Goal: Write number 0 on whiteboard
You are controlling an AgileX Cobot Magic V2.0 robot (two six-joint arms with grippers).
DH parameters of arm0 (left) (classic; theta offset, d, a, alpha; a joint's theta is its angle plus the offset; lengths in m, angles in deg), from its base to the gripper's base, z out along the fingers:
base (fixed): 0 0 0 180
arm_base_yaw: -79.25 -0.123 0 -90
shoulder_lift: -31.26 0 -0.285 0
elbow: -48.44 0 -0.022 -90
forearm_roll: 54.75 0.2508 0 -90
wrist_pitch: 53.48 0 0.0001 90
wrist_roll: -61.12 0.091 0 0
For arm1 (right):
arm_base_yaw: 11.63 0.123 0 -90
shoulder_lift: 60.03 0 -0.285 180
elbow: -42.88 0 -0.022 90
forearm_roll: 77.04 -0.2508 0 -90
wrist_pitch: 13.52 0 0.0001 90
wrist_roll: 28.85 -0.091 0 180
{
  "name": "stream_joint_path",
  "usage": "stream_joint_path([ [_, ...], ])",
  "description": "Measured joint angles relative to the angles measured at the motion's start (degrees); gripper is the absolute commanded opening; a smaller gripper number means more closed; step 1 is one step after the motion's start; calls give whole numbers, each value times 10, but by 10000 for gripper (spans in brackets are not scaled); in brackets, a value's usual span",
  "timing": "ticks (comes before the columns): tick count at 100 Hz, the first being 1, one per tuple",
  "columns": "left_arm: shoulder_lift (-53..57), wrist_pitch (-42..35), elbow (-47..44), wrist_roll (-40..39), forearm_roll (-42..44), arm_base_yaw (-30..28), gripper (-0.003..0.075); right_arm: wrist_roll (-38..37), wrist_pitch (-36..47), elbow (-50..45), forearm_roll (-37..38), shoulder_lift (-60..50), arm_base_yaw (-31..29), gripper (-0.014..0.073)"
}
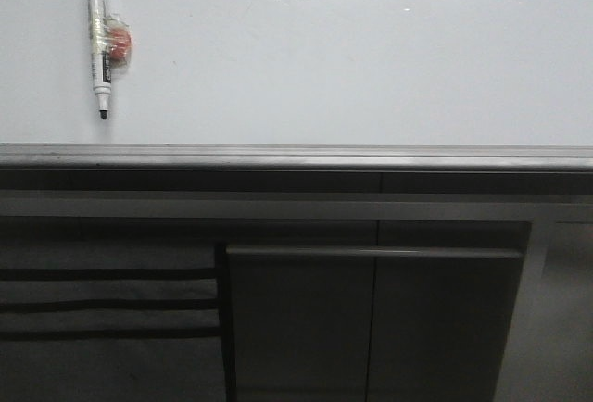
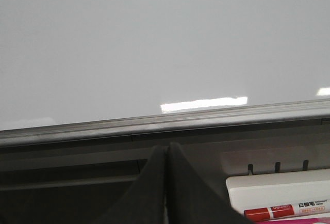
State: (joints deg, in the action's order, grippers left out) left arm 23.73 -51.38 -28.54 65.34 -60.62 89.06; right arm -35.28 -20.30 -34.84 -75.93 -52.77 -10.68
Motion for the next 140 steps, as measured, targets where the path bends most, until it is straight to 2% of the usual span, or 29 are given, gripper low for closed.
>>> stream_joint_path([
  [74, 0, 0, 0, 0, 0, 0, -20, 0, 0, 0, 0, 0, 0, -73],
  [105, 0, -21, 4, 0, -24, 0, -20, 0, 35, 4, 0, 0, 0, -73],
  [117, 0, 14, 42, 0, -35, 0, -20, 0, -14, 56, 0, 0, 0, -73],
  [129, -25, 80, 132, 0, -36, 0, -20, 3, -89, 150, 0, 27, 0, -73],
  [140, -85, 147, 213, 0, -34, 0, -20, 40, -174, 236, 0, 86, 0, -73],
])
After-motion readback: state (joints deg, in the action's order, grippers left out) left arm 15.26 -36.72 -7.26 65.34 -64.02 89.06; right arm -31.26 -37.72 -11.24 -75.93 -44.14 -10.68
